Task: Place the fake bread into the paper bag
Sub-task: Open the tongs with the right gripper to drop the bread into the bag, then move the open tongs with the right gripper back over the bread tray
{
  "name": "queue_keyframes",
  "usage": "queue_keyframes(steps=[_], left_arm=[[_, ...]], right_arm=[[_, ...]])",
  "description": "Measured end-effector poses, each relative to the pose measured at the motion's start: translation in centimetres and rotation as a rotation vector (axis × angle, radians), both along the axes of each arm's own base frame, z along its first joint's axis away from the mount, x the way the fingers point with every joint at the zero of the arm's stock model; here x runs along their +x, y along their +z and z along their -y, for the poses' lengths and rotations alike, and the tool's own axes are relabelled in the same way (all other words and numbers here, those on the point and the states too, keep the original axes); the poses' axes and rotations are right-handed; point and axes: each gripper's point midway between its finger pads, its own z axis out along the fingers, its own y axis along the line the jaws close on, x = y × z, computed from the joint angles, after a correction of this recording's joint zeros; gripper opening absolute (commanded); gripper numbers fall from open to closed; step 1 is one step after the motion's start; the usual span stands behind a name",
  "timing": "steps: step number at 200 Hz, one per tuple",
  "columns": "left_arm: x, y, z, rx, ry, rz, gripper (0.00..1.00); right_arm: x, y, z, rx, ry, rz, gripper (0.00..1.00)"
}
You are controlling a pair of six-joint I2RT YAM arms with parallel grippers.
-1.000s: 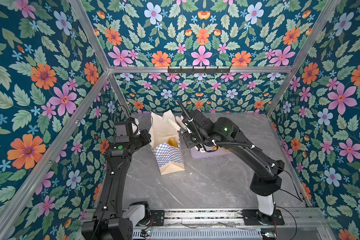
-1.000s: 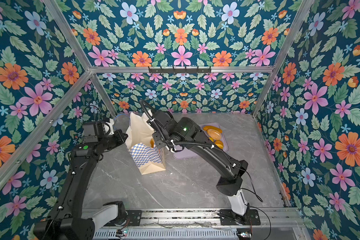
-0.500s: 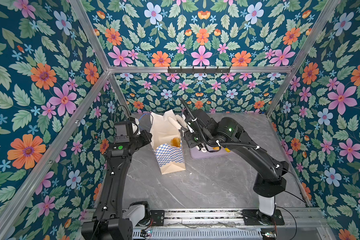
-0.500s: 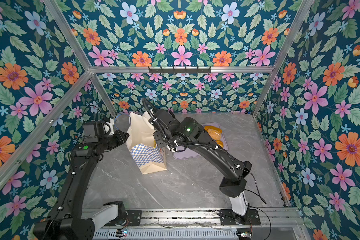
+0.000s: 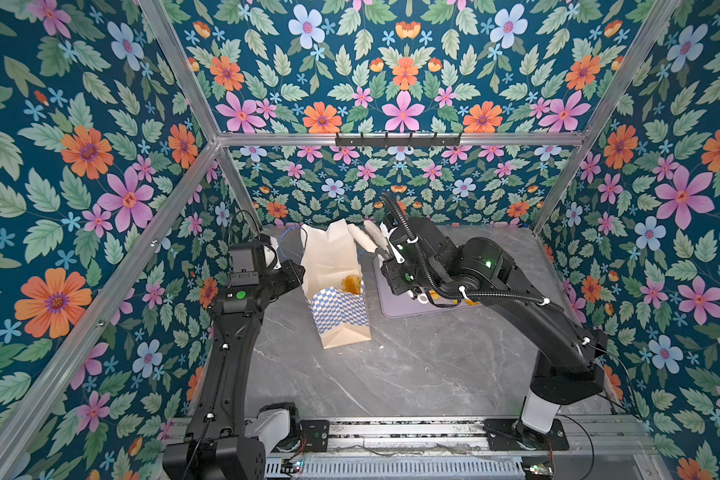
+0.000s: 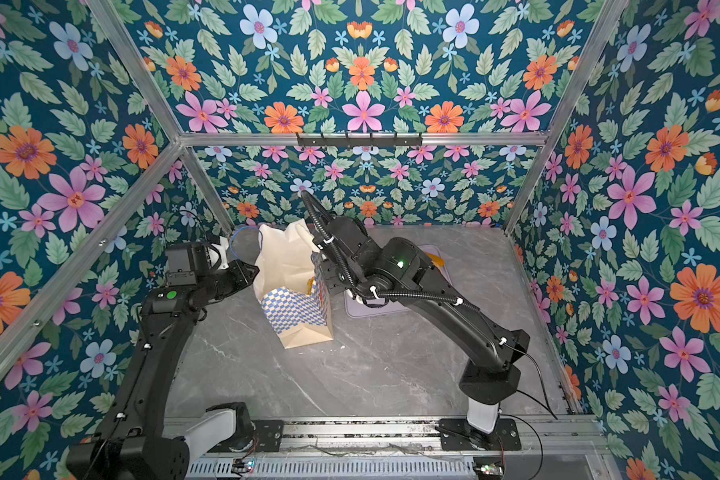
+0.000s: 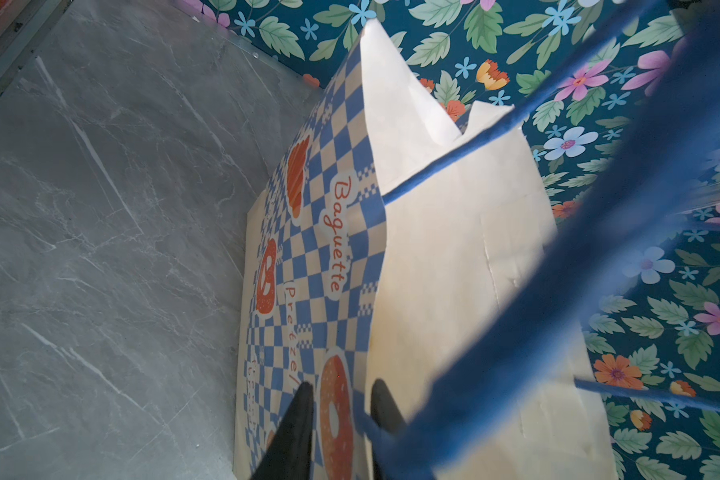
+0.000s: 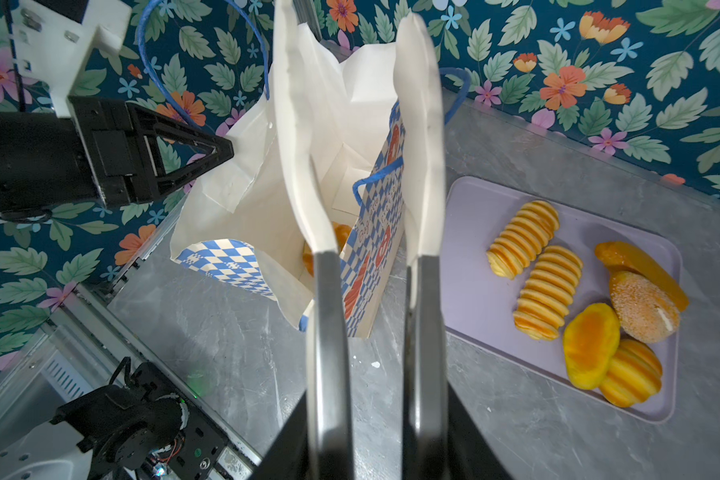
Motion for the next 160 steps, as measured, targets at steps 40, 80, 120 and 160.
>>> queue_keyframes(steps=[40,80,120,160], left_arm=[[-0.1,0.2,0.0,0.0,0.0,0.008,0.27],[0.0,0.3,0.0,0.0,0.0,0.013,0.27],[0.0,0.3,0.0,0.0,-0.001,0.013,0.27],[0.0,0.3,0.0,0.0,-0.001,0.012,0.27]], right_arm=[[1.3,-0.3,3.2,0.01,-0.071,-0.008,0.39],[1.6,0.3,7.9,0.074,-0.158,-0.008,0.39],[2.1,-1.2,12.3,0.127,-0.261,-0.05,0.39],[2.3,-4.4,16.5,0.171,-0.361,-0.134,0.4]])
